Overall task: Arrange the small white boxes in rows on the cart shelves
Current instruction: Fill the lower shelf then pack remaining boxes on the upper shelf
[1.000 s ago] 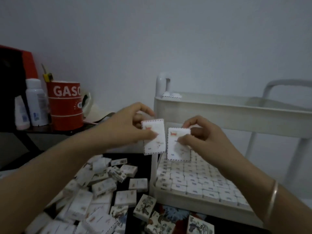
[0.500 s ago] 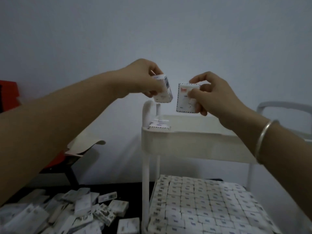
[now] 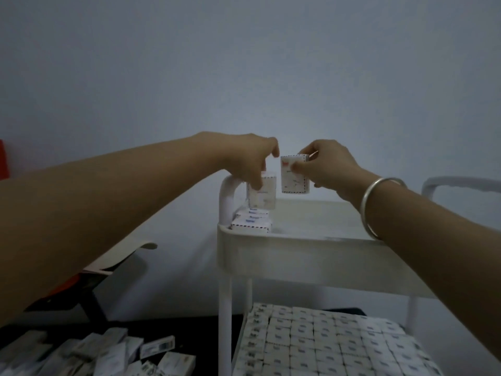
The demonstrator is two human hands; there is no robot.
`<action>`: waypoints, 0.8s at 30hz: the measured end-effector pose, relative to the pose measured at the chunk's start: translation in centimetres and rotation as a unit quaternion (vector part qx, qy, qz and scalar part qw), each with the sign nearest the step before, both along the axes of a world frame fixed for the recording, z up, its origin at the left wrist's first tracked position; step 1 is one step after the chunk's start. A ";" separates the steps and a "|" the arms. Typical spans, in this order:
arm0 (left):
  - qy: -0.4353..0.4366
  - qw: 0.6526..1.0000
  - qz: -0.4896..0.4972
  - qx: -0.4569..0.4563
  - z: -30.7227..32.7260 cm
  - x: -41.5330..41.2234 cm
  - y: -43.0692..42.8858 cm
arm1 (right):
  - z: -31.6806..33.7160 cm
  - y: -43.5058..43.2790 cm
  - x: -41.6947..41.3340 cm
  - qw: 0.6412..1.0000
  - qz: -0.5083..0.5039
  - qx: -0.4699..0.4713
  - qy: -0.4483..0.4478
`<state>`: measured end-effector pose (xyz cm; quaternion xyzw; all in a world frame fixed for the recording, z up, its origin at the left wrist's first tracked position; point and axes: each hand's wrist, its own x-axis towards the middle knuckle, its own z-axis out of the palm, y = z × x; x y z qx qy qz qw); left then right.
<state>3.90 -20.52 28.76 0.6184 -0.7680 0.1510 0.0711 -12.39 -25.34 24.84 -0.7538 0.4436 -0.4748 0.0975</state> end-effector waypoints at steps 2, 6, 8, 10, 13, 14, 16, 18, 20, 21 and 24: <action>-0.028 0.999 0.005 0.020 -0.4 -0.1 -0.2 | -0.3 -0.6 0.4 1.000 -0.002 0.011 0.021; -0.069 0.996 0.002 0.048 -1.1 -0.4 -0.3 | -1.0 -1.2 1.3 0.998 0.034 0.049 0.010; -0.081 0.995 0.008 0.058 -1.1 -0.6 -0.2 | -1.2 -1.3 1.5 0.997 0.050 0.058 0.012; -0.087 0.993 0.016 0.072 -1.2 -0.7 -0.3 | -1.4 -1.4 1.8 0.995 0.063 0.067 0.038; -0.096 0.991 0.024 0.085 -1.3 -0.8 -0.3 | -1.7 -1.3 2.3 0.990 0.086 0.095 0.067; -0.094 0.992 0.030 0.080 -1.4 -0.8 -0.4 | -1.8 -1.3 2.5 0.988 0.092 0.103 0.075; -0.085 0.994 0.043 0.047 -1.6 -0.8 -0.2 | -1.9 -1.3 2.8 0.984 0.104 0.116 0.088; -0.066 0.997 0.050 -0.005 -1.8 -0.5 0.1 | -1.9 -1.4 2.9 0.980 0.115 0.130 0.096; -0.028 0.996 0.039 -0.077 -1.9 0.0 0.5 | -1.9 -1.4 3.1 0.974 0.131 0.150 0.112; 0.001 0.993 0.031 -0.114 -2.0 0.4 0.9 | -2.0 -1.3 3.2 0.969 0.140 0.164 0.124; 0.103 0.979 0.005 -0.173 -2.6 1.7 2.0 | -2.1 -1.2 3.9 0.959 0.157 0.184 0.151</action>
